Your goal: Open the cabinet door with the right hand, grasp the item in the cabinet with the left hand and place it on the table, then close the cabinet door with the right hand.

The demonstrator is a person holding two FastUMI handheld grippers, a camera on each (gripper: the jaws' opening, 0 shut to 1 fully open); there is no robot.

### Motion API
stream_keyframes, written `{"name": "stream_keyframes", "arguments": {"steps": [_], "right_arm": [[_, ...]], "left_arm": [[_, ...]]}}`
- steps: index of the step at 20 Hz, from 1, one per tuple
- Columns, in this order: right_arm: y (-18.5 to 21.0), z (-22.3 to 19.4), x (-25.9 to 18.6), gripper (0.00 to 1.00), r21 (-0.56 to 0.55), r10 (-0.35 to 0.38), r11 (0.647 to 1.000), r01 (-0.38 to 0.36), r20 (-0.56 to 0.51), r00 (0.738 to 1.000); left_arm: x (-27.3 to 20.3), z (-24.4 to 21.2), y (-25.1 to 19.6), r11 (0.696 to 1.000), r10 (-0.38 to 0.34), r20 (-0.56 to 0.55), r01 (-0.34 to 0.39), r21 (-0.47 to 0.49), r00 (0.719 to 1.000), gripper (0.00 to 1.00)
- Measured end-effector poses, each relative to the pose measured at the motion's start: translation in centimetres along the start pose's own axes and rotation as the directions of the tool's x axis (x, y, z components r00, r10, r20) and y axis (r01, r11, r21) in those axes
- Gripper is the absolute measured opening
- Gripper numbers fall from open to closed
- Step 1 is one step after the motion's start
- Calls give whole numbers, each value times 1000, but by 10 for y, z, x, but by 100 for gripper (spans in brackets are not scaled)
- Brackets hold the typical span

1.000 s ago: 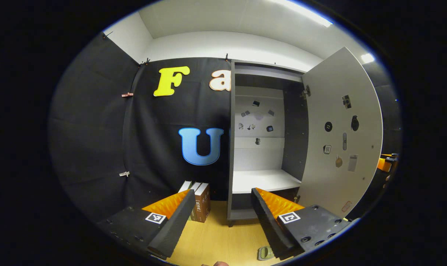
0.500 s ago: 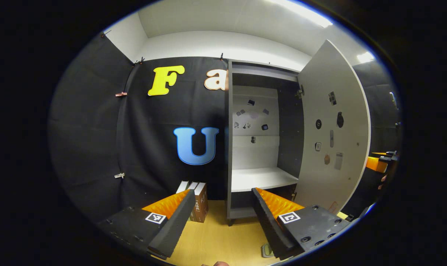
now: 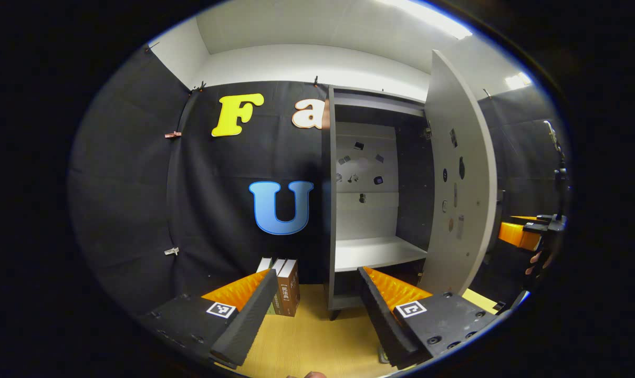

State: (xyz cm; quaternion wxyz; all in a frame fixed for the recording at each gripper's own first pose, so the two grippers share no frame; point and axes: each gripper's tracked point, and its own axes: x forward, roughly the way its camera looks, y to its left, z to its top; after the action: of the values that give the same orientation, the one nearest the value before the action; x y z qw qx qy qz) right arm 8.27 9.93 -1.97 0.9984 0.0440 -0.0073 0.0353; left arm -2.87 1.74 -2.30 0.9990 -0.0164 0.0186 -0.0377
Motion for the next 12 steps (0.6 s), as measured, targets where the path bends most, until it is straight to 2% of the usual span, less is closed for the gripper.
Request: {"name": "stream_keyframes", "arguments": {"steps": [4, 6, 9, 12], "right_arm": [[52, -7, 6, 97, 33, 110, 993, -109, -18, 994], [62, -7, 4, 97, 33, 146, 989, -145, -19, 989], [78, -4, -1, 96, 17, 171, 985, -171, -9, 985], [75, -3, -6, 96, 5, 171, 985, -171, -6, 985]], "left_arm": [[-2, 1, 3, 1000, 2, 4, -2, -10, 1000, 95], [-3, 0, 5, 1000, 7, 5, -7, -12, 1000, 94], [-3, 0, 4, 1000, 14, 4, -14, -20, 1000, 92], [-5, 2, 1, 1000, 16, 8, -16, -20, 1000, 95]]}}
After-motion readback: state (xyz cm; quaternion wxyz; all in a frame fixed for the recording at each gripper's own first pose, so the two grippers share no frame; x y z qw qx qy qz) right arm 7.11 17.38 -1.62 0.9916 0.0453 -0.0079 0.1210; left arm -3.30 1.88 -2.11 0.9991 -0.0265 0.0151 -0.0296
